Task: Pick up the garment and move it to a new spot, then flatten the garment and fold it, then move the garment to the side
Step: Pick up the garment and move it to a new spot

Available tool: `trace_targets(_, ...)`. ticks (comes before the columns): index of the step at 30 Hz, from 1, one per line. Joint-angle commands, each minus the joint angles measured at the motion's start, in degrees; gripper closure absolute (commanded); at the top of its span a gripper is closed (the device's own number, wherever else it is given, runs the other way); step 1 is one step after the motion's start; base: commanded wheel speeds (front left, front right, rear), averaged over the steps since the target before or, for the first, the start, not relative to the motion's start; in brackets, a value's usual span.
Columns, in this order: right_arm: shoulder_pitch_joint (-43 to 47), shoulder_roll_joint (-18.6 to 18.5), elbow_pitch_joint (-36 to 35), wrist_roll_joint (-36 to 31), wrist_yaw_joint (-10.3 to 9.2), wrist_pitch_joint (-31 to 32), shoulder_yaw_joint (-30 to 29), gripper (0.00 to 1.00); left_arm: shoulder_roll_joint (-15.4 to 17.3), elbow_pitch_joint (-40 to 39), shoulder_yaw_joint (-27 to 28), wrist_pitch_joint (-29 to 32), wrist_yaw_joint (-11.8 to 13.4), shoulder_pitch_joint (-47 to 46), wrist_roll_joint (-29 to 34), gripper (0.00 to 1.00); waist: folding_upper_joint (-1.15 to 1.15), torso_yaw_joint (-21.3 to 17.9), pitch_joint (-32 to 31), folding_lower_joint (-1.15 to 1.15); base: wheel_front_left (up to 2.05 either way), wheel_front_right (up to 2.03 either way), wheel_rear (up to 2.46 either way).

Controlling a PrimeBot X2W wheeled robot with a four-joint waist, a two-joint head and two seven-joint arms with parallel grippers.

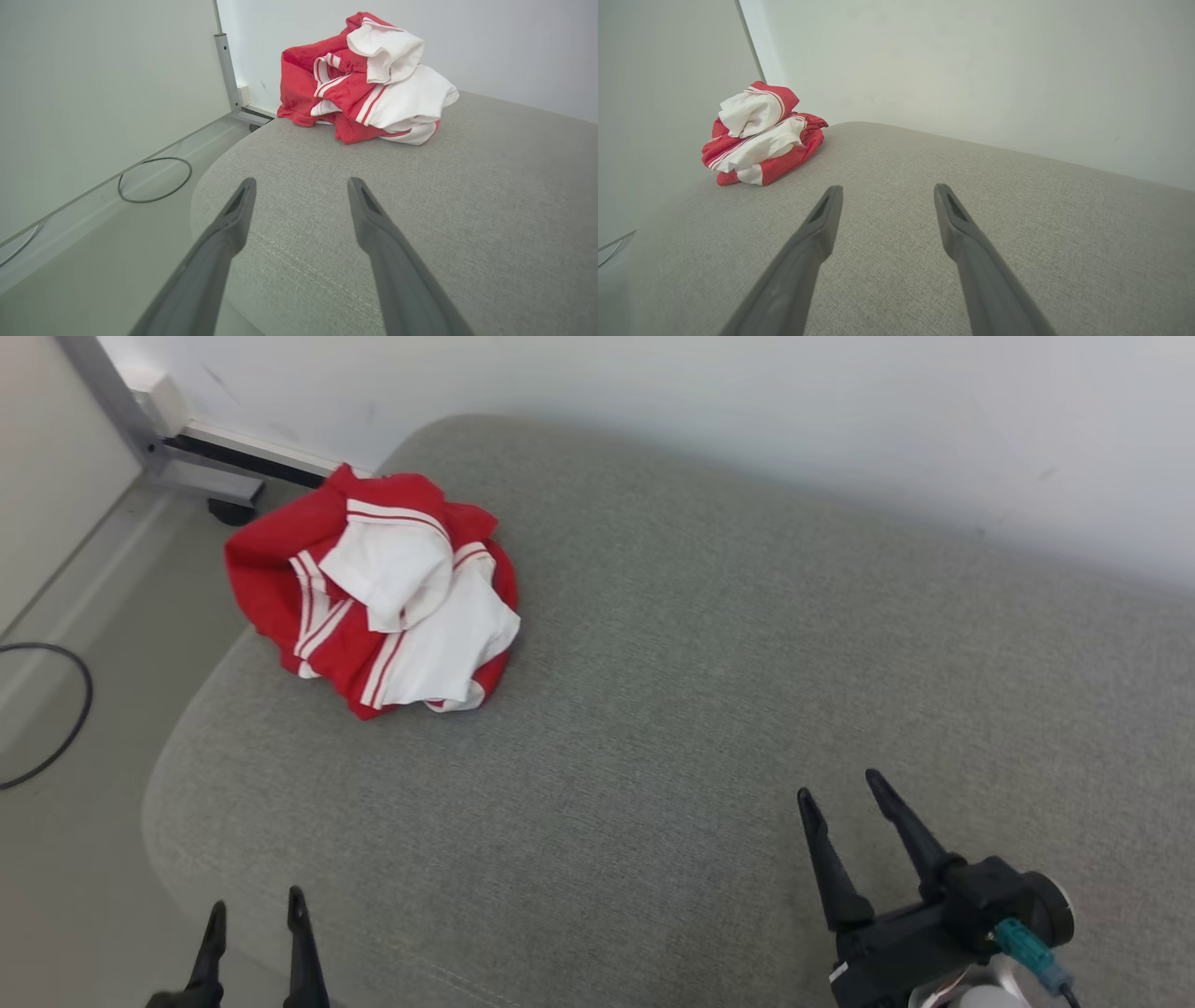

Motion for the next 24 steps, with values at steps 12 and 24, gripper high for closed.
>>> trace_targets(12,-7.1,-5.0,-2.0,1.4,-0.12,0.0,1.9,0.00,6.5,10.4,2.0,-0.2,-7.0,-18.3,0.9,0.00,0.00,-7.4,8.2,0.00,0.00,0.00,0.00)
trace_targets(24,-8.9,-4.9,-2.9,2.2,-0.12,0.0,2.6,0.00,17.5,24.5,-5.5,2.8,-7.9,-43.3,-6.3,0.00,0.00,-12.2,14.3,0.00,0.00,0.00,0.00)
